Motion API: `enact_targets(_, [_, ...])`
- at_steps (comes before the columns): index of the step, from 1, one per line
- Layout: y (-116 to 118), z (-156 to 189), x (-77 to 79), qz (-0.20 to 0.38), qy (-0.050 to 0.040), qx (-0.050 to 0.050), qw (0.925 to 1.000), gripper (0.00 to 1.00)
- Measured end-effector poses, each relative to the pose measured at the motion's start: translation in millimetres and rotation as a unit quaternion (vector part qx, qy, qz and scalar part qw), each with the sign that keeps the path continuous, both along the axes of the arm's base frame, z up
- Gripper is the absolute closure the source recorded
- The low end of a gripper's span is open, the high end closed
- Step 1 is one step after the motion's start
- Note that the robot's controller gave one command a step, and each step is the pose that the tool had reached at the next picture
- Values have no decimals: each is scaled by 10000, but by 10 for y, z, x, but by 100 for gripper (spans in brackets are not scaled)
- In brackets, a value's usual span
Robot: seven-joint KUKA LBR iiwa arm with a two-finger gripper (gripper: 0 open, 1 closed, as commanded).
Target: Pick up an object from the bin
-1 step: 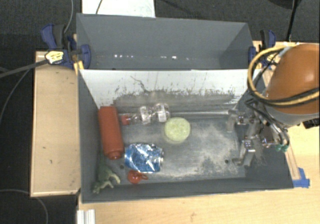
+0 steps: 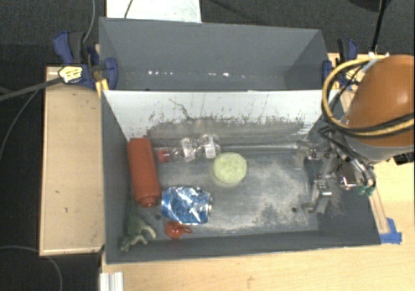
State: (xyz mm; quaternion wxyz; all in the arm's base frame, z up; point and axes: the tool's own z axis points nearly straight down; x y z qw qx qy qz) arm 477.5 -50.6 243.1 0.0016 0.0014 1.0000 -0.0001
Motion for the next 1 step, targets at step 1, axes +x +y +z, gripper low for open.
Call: enact_targets(1, [272,-684,314,182,-19,1,9998,0])
